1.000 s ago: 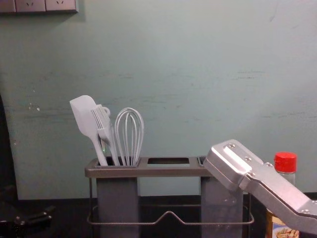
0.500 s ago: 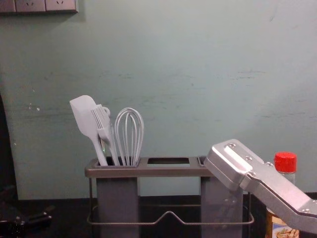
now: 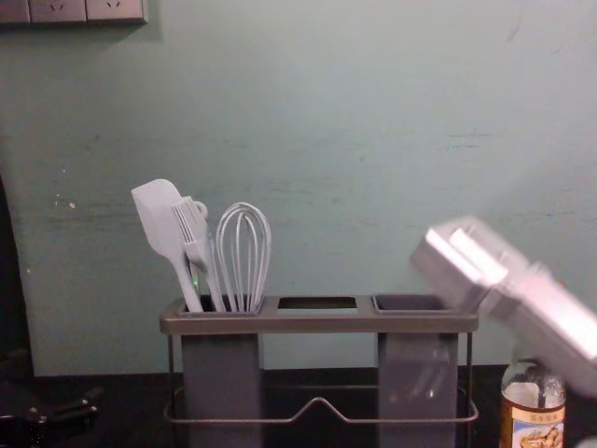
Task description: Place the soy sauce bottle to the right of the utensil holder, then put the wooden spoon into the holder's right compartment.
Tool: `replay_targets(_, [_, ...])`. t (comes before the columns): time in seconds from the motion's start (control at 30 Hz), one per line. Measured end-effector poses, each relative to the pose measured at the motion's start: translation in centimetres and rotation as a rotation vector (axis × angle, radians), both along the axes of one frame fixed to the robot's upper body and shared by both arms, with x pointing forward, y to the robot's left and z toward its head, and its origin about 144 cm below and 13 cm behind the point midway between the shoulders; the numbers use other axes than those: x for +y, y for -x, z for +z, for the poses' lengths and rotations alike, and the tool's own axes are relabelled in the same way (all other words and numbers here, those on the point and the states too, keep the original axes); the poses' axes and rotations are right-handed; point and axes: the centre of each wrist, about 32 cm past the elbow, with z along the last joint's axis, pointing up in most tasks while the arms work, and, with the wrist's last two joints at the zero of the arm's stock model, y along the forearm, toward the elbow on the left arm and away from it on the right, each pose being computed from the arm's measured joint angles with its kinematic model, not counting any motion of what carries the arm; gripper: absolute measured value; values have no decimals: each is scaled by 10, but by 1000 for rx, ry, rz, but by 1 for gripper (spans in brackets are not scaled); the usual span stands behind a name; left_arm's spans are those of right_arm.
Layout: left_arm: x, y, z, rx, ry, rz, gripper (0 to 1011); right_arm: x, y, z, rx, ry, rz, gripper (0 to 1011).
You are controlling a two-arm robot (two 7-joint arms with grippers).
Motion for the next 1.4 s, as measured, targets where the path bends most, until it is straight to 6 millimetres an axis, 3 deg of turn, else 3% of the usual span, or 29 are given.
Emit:
replay_targets(0.53, [0, 0, 0, 0, 0, 0, 1005, -22, 22, 47, -330, -206, 15, 839])
replay_targets(0.93, [0, 0, 0, 0, 0, 0, 1005, -19, 41, 96, -618, -338, 33, 839])
replay_targets(1.2, [0, 0, 0, 0, 0, 0, 1005, -13, 30, 109, -726, -413, 14, 839])
replay_targets(1.4, [0, 0, 0, 0, 0, 0, 1005, -5, 9, 110, -775, -429, -1, 839])
